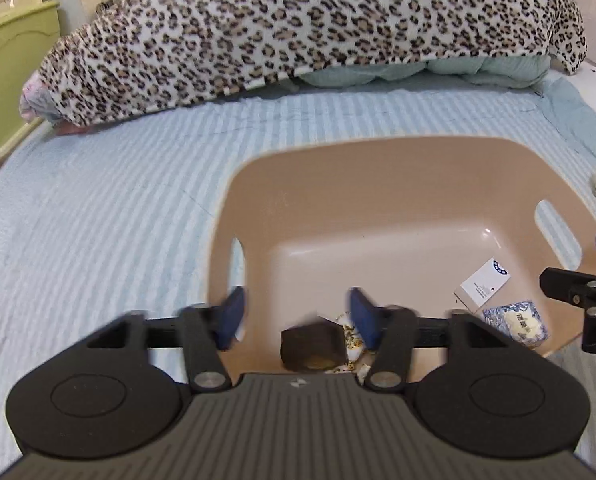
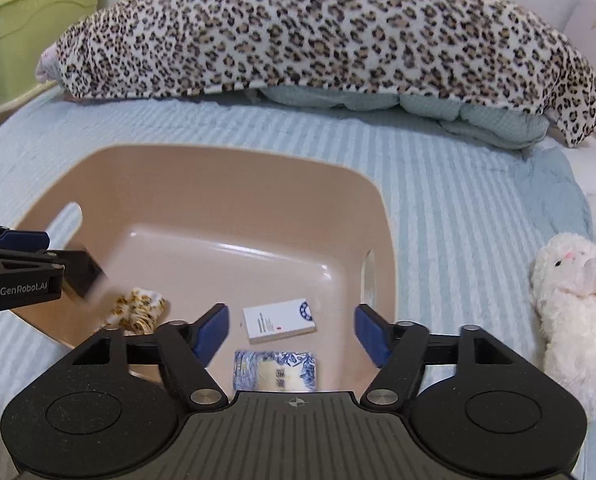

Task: Organize objects
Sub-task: 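Lift the tea box and black cube into the basket and open both grippers, then grasp the dark star-printed snack packet with the left gripper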

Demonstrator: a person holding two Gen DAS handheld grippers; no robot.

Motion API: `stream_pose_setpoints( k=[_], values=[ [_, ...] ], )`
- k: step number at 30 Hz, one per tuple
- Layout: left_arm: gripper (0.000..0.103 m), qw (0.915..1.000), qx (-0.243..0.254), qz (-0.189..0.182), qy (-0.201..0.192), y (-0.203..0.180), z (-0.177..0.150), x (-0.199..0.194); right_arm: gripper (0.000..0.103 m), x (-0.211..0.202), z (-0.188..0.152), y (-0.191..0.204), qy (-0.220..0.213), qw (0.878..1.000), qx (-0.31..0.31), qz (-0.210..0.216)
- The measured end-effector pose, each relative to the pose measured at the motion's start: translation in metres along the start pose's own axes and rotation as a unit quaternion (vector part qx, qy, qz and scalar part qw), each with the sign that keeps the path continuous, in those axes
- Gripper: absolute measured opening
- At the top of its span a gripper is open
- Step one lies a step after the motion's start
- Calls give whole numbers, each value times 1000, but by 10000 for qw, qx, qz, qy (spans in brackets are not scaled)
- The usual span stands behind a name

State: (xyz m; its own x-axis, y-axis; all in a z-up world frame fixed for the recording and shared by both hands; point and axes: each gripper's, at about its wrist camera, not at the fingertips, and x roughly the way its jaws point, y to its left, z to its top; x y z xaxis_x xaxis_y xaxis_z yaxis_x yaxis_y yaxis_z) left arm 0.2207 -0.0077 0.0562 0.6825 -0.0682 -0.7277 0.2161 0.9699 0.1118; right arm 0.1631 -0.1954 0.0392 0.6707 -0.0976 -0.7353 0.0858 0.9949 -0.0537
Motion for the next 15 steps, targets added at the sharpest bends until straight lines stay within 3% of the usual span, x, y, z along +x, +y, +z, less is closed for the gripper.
stream_pose_setpoints(
  k=[3,4,15],
  values=[
    [73,9999,5,-18,-110,3,0,-21,92,-19,1,-1,-164,9999,-45,-8],
    [74,9999,-16,-46,-101,5,0,-27,103,-26,1,-2,-207,9998,-38,-10],
    [84,9998,-159,-146,0,15,-34,-72,103,-72,-26,-16,-3,9999,134,-13]
  ],
)
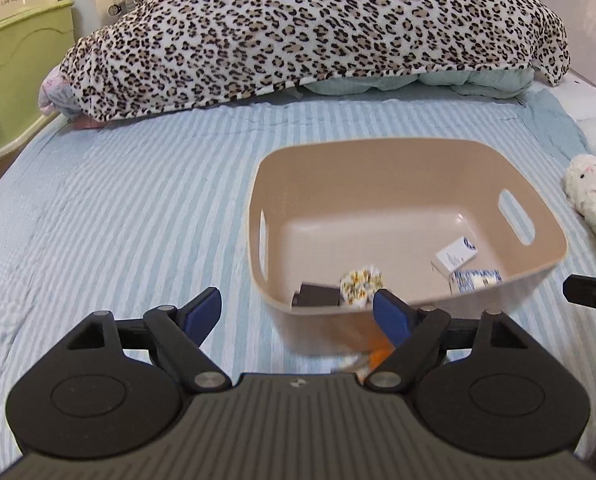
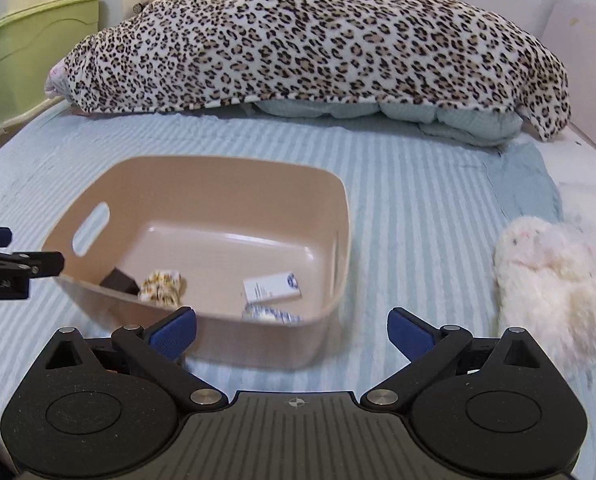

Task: Organize objects
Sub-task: 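Grasp the dark star-printed snack packet with the left gripper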

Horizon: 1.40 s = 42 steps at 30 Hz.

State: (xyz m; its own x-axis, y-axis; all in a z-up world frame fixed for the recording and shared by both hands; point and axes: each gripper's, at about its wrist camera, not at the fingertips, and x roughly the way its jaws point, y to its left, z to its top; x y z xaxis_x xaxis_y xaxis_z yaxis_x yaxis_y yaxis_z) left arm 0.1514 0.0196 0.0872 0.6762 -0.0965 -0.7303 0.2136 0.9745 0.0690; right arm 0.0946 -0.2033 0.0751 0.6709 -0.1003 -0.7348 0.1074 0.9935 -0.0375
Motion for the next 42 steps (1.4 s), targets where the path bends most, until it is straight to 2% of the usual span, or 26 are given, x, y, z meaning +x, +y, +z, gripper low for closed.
stream_pose_setpoints(
  k=[7,13,19,26,33,39,42],
  values=[
    [84,9995,-121,-27,297,5,-29,-2,103,-5,-27,1,267,9996,-38,-19],
    [84,9977,-278,-23,620,8,-53,13,103,2,-45,-3,535,9984,191,53],
    [84,9956,-273,-23,901,-3,-70,31,103,13,-59,-4,683,9975,143,-61],
    [84,9937,-307,-219,1053,-20,-79,39,103,29,-72,-6,920,9956,186,-61],
    [84,9926,-243,-410,1120,-35,-80,43,103,31,-81,0,901,9959,85,-89],
    [84,9897,-428,-659,1194,-43,-82,54,103,33,-83,1,925,9957,71,-45],
    [84,9898,-411,-646,1201,-48,-81,60,103,35,-83,-2,953,9953,162,-44]
  ],
)
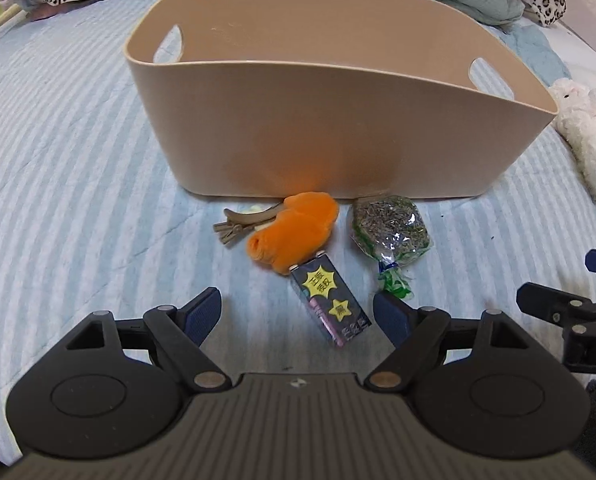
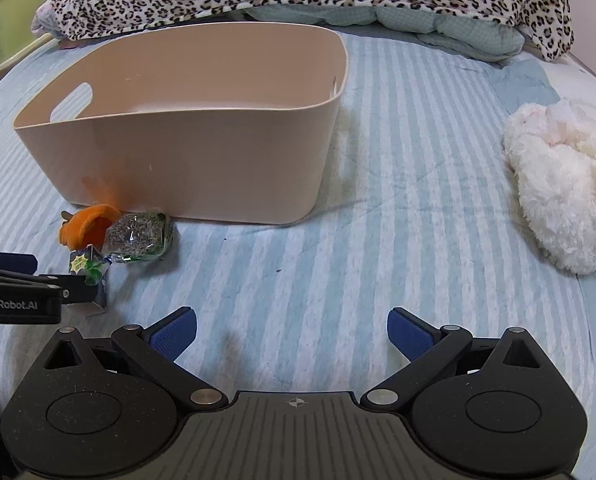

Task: Organize objects
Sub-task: 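Grasp the dark star-printed snack packet with the left gripper, then grasp the clear bag of green tea with the right gripper while the left gripper holds the packet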

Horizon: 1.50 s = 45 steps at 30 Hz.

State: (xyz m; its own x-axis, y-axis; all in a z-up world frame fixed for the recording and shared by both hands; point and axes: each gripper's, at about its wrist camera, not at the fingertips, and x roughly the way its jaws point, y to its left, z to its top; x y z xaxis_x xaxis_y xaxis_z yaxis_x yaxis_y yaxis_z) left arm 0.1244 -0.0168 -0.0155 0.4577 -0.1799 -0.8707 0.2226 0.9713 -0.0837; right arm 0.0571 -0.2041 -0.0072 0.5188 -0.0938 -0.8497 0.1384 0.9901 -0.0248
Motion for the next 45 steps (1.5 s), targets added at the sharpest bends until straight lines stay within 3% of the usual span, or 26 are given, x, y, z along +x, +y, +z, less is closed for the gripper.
stream_pose_setpoints(
  k=[7,13,18,23,29,34,41,45],
  values=[
    [82,9997,-114,157,151,10,-6,14,103,8,0,-4,190,9996,221,70],
    [56,9997,-91,59,225,28,-6,10,103,16,6,-1,405,9974,531,253],
    [25,9995,-22,-89,317,44,-4,10,101,18,14,19,302,9986,295,311],
    [25,9990,23,-134,433,58,-5,7,94,29,23,45,271,9987,53,430],
    [25,9992,2,5,402,73,-6,8,91,43,28,76,267,9978,11,612],
    [25,9988,-213,-159,413,78,-2,14,91,59,30,90,339,9980,62,535],
    [25,9988,-319,-121,353,88,-7,7,92,48,32,86,320,9966,428,621],
    [25,9991,-250,-97,324,89,-8,6,97,32,36,79,30,9955,616,713]
  ],
)
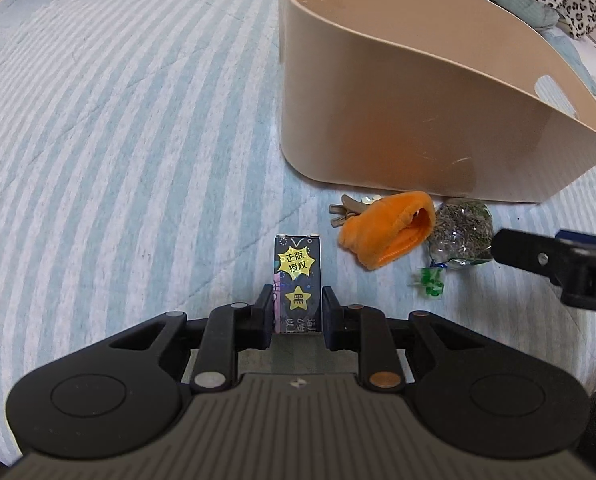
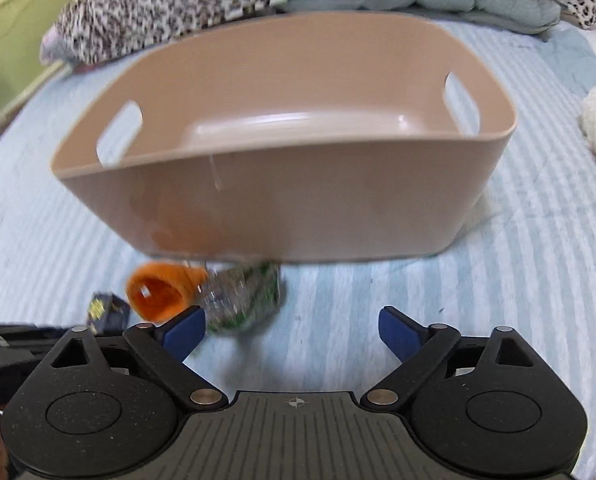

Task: Organize objects
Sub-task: 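Grasp the clear bag of green tea with the right gripper while the left gripper holds the packet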

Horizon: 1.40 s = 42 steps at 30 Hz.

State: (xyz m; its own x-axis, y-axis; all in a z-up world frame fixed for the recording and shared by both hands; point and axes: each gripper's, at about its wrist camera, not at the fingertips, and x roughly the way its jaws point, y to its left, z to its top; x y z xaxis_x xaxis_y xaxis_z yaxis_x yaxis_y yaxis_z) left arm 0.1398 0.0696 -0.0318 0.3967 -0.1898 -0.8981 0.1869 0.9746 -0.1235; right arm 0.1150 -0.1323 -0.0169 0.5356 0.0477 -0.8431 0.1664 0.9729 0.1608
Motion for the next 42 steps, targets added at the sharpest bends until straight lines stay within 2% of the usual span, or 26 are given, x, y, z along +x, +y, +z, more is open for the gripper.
stream_pose_setpoints(
  k=[6,9,12,14,15,16,17,18,25,29,37,42],
  values=[
    [25,10000,15,15,-52,-4,5,0,96,22,5,11,164,9992,-331,-172],
    [25,10000,-20,-19,-47,-3,6,1,93,35,4,11,270,9990,-268,-224],
    [25,10000,60,-29,-62,-11,6,6,89,37,3,10,165,9995,-196,-196],
    [25,9999,94,-39,-79,-12,5,5,65,34,3,10,88,9996,-218,-143],
    [25,9999,99,-48,-90,-12,5,5,60,31,2,9,35,9997,-220,-124],
    [25,9999,94,-58,-101,-13,5,5,49,29,2,9,41,9998,-217,-33],
    [25,9999,83,-64,-114,-13,4,5,35,28,2,8,78,9998,-197,48],
    [25,9999,75,-72,-131,-12,4,4,29,26,2,6,75,9998,-164,131],
    [25,9996,70,-89,-271,-13,-1,-10,26,8,-7,-2,1,9996,-189,232],
    [25,9988,173,-71,-455,-18,-3,-27,25,-16,-14,-8,-164,9992,-244,284],
    [25,9947,336,-162,-960,-28,5,-70,25,-71,-3,-18,-796,9947,-465,449],
    [25,9889,461,-137,-1408,-35,28,-101,25,-98,14,-18,-1298,9892,-417,536]
  ],
)
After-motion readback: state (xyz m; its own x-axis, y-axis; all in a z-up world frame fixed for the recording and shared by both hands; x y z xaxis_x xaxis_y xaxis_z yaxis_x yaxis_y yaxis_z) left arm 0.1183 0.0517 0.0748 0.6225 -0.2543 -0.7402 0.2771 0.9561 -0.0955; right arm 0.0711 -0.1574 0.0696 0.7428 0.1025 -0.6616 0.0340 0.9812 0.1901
